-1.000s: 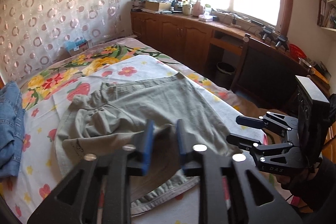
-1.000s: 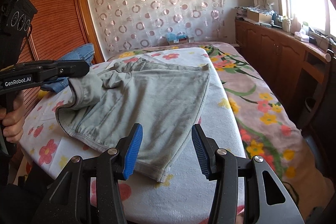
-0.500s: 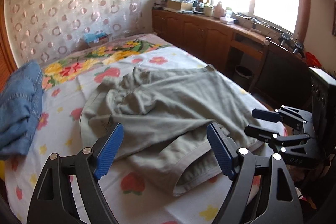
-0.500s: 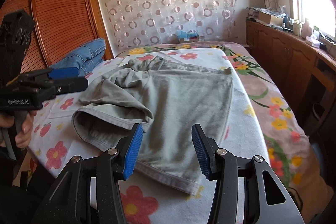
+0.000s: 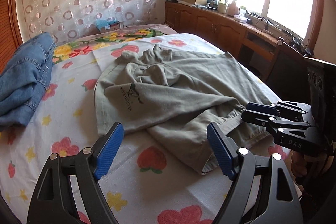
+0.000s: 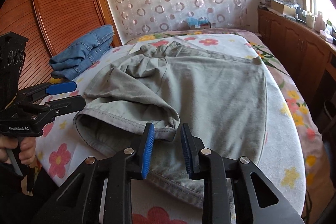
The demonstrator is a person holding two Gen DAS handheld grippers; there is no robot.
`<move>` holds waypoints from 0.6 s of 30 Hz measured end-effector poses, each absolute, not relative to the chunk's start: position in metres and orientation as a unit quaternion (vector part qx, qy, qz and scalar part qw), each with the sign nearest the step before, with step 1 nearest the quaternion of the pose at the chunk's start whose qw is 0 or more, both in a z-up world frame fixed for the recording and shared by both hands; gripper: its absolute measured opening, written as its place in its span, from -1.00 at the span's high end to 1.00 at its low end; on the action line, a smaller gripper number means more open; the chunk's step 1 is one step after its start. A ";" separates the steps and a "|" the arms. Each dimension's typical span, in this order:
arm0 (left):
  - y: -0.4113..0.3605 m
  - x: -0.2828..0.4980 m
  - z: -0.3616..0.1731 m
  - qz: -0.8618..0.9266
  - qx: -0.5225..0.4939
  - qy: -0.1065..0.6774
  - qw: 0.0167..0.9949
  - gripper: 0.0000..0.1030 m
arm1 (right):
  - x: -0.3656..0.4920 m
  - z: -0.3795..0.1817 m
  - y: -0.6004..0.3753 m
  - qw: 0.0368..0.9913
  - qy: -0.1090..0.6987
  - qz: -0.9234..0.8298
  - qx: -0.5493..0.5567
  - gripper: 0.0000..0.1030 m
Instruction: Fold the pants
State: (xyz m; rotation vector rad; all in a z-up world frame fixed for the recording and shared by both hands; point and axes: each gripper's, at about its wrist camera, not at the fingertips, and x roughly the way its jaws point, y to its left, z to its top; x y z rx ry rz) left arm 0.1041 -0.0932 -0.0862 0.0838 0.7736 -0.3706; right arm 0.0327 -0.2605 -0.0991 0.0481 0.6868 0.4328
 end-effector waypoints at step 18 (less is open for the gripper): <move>-0.088 0.099 -0.093 -0.175 0.034 0.375 0.910 -0.60 | 0.017 -0.075 -0.261 0.924 0.306 0.228 0.016 0.86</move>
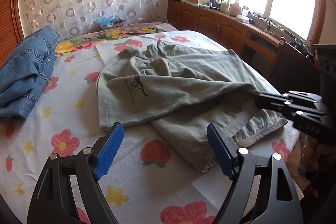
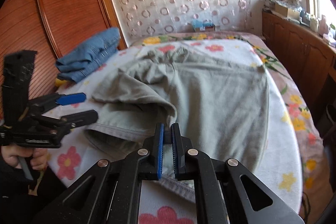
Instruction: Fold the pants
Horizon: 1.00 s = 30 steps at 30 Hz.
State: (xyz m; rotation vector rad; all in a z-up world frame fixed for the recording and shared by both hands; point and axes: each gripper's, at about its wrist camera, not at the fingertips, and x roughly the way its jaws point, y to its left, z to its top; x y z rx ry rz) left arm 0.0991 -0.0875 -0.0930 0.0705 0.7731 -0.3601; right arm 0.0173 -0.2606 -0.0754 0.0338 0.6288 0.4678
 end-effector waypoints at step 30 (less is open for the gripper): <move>-0.114 0.097 -0.095 -0.200 0.054 0.383 0.900 -0.60 | -0.044 -0.087 -0.298 0.921 0.349 0.169 0.019 0.86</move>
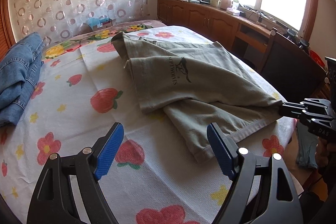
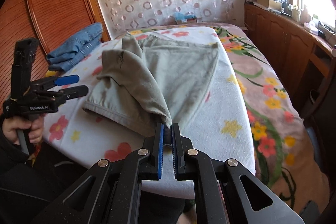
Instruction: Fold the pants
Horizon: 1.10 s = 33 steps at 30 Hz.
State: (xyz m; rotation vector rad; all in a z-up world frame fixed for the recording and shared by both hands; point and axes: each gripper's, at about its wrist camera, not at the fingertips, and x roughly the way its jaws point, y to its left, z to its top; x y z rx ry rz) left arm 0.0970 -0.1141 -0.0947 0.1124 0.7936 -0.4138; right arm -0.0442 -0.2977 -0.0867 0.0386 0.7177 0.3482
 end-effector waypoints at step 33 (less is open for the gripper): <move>-0.047 0.105 -0.078 -0.136 0.020 0.356 0.925 -0.60 | 0.029 -0.065 -0.229 0.912 0.303 0.274 -0.022 0.52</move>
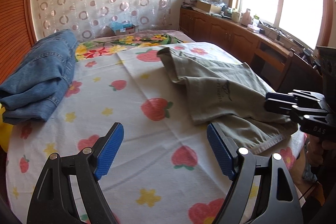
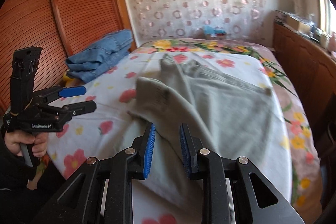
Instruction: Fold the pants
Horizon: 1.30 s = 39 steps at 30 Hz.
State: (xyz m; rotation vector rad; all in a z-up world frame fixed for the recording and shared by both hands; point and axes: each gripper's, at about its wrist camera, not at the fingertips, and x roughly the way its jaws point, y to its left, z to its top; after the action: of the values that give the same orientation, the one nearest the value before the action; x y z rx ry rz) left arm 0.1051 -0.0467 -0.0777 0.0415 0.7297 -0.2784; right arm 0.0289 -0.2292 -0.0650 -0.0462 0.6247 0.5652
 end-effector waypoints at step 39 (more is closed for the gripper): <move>-0.022 0.105 -0.088 -0.128 -0.006 0.364 0.923 -0.60 | 0.094 -0.065 -0.163 0.902 0.312 0.265 -0.134 0.95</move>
State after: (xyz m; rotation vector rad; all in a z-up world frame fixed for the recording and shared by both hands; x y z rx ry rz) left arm 0.1047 -0.0216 -0.0880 -0.0122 0.7470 -0.2634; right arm 0.0942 -0.1634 -0.0646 -0.2775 0.6454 0.5485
